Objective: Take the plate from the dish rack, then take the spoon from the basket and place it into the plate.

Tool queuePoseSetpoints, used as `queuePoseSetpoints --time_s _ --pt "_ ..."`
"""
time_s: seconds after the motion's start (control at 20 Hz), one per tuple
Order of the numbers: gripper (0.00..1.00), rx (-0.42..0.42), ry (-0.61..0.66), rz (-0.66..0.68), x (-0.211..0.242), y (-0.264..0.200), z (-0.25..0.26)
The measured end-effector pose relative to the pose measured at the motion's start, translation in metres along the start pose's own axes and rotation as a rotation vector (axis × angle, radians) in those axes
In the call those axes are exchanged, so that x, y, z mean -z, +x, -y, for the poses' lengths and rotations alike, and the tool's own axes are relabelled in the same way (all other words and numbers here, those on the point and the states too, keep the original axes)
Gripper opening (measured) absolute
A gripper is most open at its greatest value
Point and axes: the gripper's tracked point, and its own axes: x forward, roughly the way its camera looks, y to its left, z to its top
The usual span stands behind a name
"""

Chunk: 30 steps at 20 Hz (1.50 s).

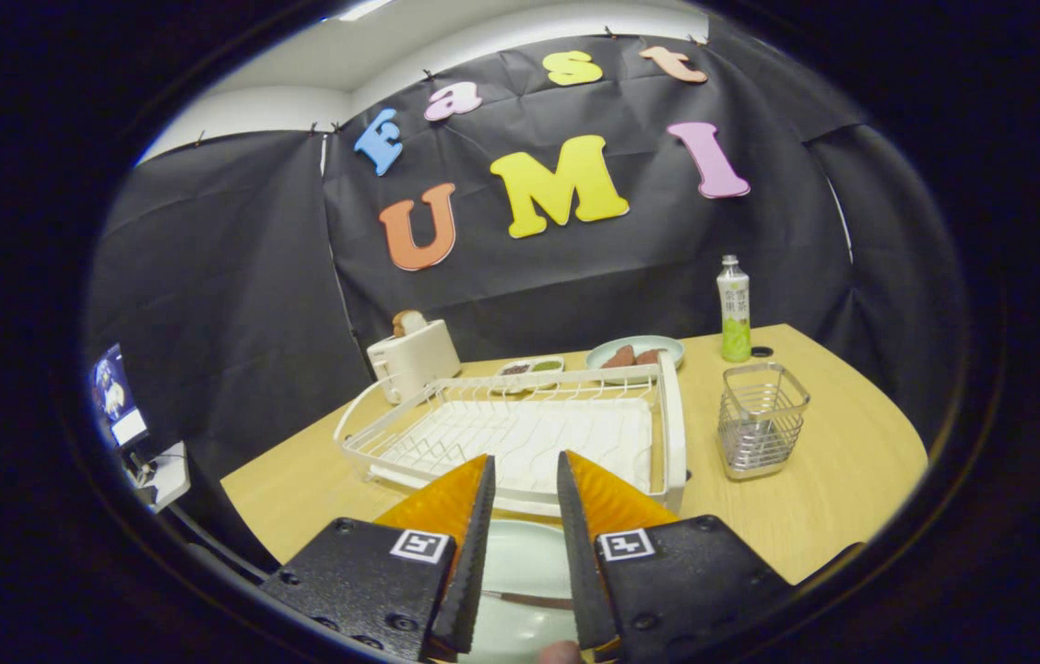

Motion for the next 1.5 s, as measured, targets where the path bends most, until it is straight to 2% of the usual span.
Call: queuePoseSetpoints --time_s 0.05,0.3,0.45,0.65,0.8,1.25,1.4,1.5 --pt "0.49 0.001 -0.011 0.011 -0.004 -0.001 0.000" --pt "0.84 0.088 -0.050 0.098 -0.032 -0.024 0.003" --pt "1.00 0.233 -0.107 0.195 -0.060 -0.048 0.020" --pt "1.00 0.335 -0.136 0.305 -0.078 -0.087 0.012" --pt "1.00 0.360 -0.198 0.348 -0.076 -0.113 0.001" --pt "1.00 0.368 -0.167 0.394 -0.019 -0.174 -0.033" --pt "1.00 0.395 -0.199 0.431 -0.009 -0.183 -0.036" --pt "1.00 0.378 -0.195 0.429 -0.002 -0.183 -0.044"
